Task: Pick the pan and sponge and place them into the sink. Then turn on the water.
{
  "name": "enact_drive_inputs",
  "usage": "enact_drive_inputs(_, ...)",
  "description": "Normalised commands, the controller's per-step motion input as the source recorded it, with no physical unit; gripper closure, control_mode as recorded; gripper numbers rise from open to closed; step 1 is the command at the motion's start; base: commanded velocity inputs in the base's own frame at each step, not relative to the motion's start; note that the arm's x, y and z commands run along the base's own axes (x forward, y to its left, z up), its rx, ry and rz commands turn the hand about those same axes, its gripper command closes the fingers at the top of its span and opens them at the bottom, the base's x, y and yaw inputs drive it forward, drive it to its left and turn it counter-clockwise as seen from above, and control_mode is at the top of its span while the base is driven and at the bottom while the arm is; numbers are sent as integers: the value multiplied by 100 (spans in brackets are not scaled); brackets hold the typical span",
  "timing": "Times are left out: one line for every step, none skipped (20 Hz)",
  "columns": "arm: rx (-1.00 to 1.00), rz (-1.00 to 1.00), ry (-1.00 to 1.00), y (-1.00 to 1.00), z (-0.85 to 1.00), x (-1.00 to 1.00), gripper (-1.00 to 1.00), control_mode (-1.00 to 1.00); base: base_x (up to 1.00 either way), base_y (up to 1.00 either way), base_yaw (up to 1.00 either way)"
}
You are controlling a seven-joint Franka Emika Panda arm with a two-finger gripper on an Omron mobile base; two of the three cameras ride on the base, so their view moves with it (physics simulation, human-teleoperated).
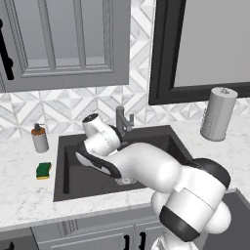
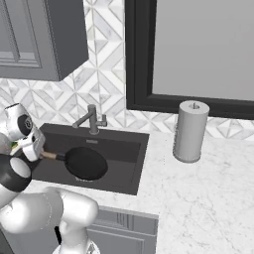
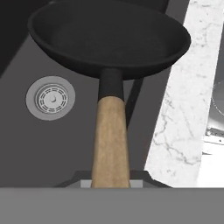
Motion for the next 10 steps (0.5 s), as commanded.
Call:
enact_drive_inputs(0, 0, 2, 0, -46, 48, 100, -100, 0, 0, 0)
enact_drive_inputs(0, 0, 3, 0, -49, 45, 100, -100, 0, 0, 0)
enact_drive_inputs(0, 0, 3, 0, -49, 44, 100, -100, 0, 0, 0)
enact_drive_inputs(0, 0, 2, 0, -51, 40, 100, -100, 0, 0, 0)
enact_drive_inputs(0, 0, 0, 0, -50, 38, 100, -100, 0, 0, 0)
enact_drive_inputs(0, 0, 0, 0, -50, 36, 100, -100, 0, 0, 0)
enact_drive_inputs(0, 0, 0, 0, -50, 35, 100, -100, 0, 0, 0)
enact_drive_inputs(0, 0, 0, 0, -50, 34, 100, -100, 0, 0, 0)
enact_drive_inputs(0, 0, 0, 0, -50, 34, 100, -100, 0, 0, 0)
enact_drive_inputs(0, 0, 0, 0, -51, 35, 100, -100, 0, 0, 0)
